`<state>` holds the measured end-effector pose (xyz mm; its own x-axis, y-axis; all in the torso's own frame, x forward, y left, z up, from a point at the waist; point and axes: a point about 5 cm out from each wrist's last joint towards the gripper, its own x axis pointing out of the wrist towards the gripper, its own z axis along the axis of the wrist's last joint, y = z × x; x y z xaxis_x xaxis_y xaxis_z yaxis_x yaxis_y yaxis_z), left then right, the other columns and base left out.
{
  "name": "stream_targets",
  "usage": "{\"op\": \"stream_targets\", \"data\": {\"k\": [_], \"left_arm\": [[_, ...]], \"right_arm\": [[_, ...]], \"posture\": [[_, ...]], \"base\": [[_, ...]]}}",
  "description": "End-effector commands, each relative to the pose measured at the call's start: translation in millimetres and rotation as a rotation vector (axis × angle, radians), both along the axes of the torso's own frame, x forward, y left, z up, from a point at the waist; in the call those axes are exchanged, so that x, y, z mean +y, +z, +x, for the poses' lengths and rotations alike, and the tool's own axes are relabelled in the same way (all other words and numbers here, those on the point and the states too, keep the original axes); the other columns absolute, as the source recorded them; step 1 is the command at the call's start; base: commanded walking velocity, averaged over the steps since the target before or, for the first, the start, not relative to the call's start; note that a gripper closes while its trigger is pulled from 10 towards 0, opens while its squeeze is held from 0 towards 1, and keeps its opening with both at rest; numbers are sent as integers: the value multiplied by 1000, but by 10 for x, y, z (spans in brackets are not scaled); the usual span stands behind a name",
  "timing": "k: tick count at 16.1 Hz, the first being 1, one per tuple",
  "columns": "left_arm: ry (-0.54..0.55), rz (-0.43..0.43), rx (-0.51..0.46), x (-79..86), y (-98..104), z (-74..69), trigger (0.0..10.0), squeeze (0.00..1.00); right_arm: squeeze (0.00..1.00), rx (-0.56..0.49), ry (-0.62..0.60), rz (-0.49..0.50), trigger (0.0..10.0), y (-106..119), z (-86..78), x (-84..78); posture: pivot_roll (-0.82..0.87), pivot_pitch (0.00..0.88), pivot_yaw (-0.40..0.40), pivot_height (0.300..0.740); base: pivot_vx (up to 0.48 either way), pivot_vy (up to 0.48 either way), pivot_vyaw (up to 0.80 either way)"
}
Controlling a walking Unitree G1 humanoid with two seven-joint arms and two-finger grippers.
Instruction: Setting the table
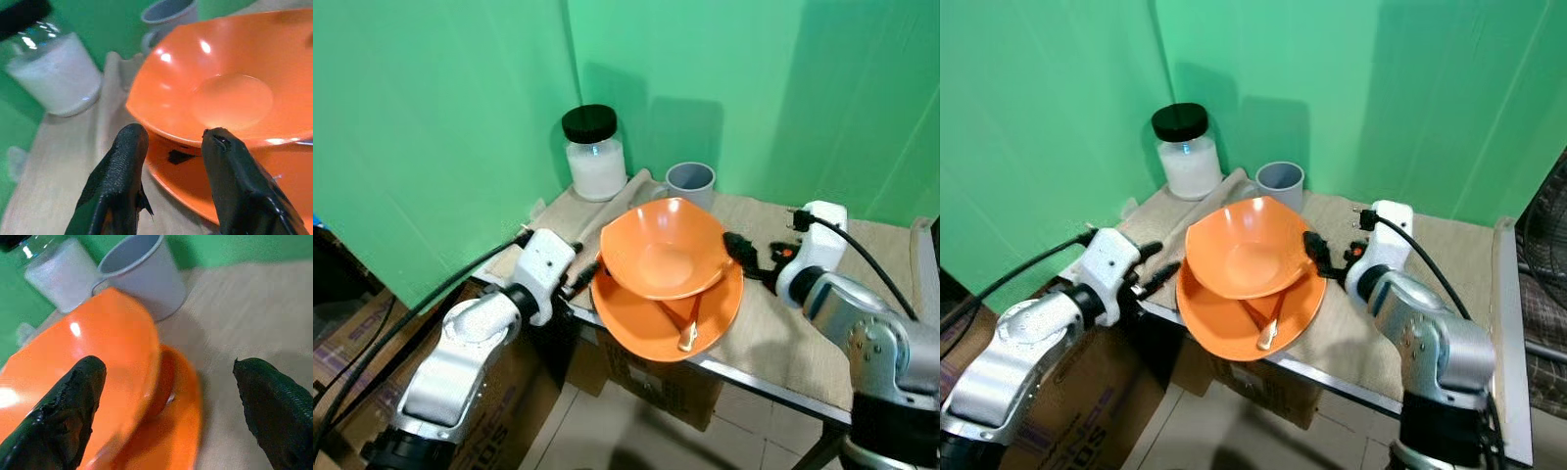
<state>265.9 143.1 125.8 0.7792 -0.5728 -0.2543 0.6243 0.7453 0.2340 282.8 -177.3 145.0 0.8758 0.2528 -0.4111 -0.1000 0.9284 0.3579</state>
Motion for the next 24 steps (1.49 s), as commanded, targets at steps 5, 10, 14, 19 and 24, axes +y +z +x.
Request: {"op": "stream_targets", "data": {"k": [5,10,14,19,24], "left_arm": [[-125,31,79,-36,-85,-101,10000,0],[-133,31,84,-26,-84,-113,10000,0],[-134,33,85,-33,-88,-101,10000,0],[-129,36,80,-24,-82,-90,10000,0],[-125,38,76,-19,-82,-71,10000,0]], "right_arm": [[0,139,55,134,7451,-42,31,142],[0,184,64,193,0,-49,26,187],[0,188,49,219,0,-46,51,181],[0,198,29,255,0,-52,75,203],[0,175,15,277,0,-23,111,193]], "posture": [[-7,0,109,740],[-1,0,102,740],[-3,0,100,740],[2,0,95,740],[-2,0,96,740]], "base": [[0,0,0],[0,0,0],[0,0,0],[0,0,0],[0,0,0]]}}
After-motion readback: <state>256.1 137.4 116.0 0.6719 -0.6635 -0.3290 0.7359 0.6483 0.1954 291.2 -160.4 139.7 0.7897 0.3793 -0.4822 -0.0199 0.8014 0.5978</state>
